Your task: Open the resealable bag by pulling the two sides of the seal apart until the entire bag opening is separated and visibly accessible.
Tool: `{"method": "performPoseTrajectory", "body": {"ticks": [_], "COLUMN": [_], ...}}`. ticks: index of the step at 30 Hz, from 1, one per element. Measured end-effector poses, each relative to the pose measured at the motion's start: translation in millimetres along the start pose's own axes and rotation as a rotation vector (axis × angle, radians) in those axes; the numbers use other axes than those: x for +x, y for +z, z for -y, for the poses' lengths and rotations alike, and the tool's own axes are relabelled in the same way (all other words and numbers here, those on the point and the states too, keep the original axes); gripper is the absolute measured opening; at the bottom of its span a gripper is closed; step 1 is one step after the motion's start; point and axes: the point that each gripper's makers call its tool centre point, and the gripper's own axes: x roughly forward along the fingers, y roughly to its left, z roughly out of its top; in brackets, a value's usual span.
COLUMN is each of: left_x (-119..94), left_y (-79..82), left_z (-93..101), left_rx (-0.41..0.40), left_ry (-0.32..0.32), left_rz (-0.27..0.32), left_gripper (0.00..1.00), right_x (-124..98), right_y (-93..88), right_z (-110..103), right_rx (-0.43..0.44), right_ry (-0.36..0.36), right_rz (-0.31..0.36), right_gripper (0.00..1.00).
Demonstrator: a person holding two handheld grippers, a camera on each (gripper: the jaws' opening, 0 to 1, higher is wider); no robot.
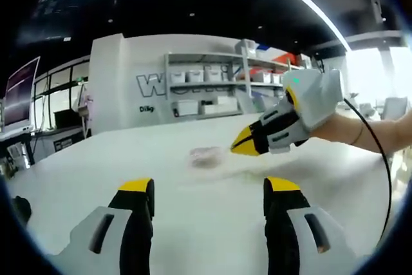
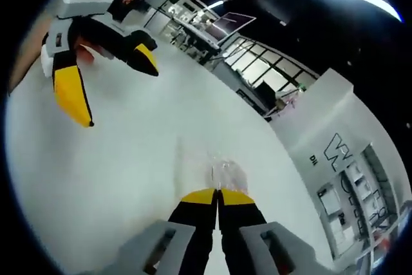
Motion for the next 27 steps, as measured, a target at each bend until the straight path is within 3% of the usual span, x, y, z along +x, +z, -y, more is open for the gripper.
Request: {"method": "performPoseTrajectory", "body": {"ticks": [15, 27], "left_x": [2.3, 3.1], "left_y": [0.4, -0.1], "left_z": [5.5, 9.4], "left_rx": [-0.03, -0.023], "left_ry": [-0.011, -0.02], "left_rz": [-0.018, -0.017], "left_gripper": [0.66, 0.65], "right_x": [-21.7, -37.0], "right_y": [11.9, 16.7], "right_z": [1.2, -7.4], "right_rx": [0.159, 0.316], "right_ry": [0.012, 0.066], "right_rz": [0.066, 0.098], "right_gripper": [0.0, 0.0]}}
